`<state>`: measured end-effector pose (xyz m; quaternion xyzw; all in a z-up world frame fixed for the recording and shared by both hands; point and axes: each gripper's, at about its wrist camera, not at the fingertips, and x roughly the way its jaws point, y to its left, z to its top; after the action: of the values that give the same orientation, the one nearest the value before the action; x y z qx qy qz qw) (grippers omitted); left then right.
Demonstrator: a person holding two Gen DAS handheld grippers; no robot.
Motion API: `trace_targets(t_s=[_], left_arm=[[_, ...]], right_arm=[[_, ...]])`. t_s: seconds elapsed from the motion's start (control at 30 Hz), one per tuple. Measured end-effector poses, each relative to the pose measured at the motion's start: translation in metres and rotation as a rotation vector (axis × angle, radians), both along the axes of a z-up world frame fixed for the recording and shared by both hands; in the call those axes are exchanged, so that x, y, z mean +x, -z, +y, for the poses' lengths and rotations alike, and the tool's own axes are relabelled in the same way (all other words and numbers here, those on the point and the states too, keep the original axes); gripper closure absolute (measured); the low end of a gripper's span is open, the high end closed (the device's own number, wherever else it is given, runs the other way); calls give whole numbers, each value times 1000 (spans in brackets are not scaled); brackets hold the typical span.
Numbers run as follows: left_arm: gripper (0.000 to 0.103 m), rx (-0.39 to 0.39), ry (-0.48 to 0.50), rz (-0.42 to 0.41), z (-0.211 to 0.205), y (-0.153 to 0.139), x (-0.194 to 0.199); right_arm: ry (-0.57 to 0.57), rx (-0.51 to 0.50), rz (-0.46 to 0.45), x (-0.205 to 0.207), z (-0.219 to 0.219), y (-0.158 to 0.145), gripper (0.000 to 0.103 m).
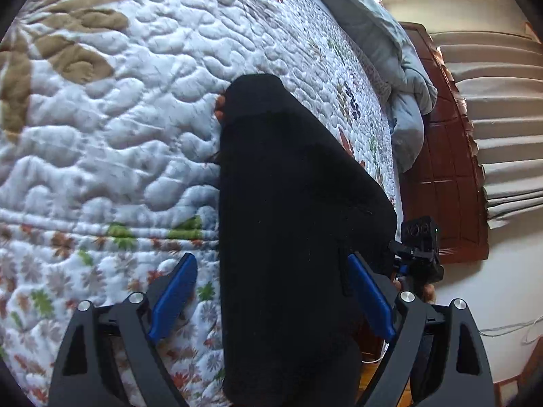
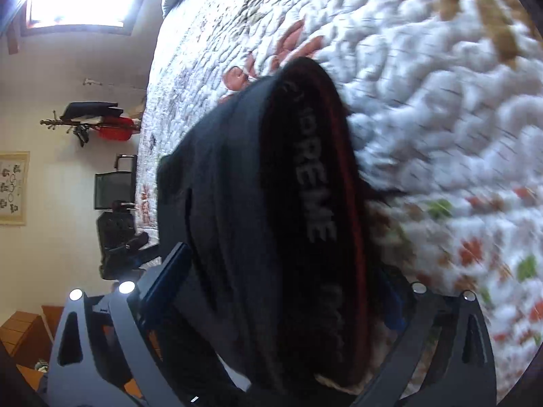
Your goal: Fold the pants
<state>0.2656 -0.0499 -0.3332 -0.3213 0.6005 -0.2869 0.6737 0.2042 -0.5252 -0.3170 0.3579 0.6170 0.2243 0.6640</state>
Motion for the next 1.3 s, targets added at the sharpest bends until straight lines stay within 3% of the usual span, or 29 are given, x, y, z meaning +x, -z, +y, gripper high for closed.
trace_targets(t_s=[0.13, 0.17, 0.23, 0.27, 0.4, 0.47, 0.6, 0.9, 1.1, 1.3], left_arm=[[16, -13, 2, 9, -5, 5, 2], [25, -11, 4, 9, -6, 5, 2], [48, 22, 29, 21, -11, 8, 3], [51, 42, 29, 15, -12, 8, 3], [65, 67, 30, -10, -13, -1, 0], [72, 69, 28, -29, -12, -11, -1], [74, 69, 30, -66, -5, -35, 0], [74, 82, -61, -180, 72, -104, 29], [74, 143, -130, -208, 139, -119, 75], [74, 179, -174, -176, 201, -103, 140]], right_arm=[[-17, -21, -16, -1, 4, 1, 10], [-28, -28, -15, -2, 10, 0, 34], [-27, -34, -8, -5, 9, -2, 47], [-30, -35, -17, -10, 10, -7, 58], [-37, -76, -54, -8, 26, -28, 74], [-42, -100, -75, -8, 33, -38, 75], [-58, -142, -136, -7, 53, -72, 76], [-139, -164, -271, 50, 140, -135, 76], [-187, -163, -304, 120, 210, -134, 76], [-218, -154, -286, 197, 276, -110, 76]])
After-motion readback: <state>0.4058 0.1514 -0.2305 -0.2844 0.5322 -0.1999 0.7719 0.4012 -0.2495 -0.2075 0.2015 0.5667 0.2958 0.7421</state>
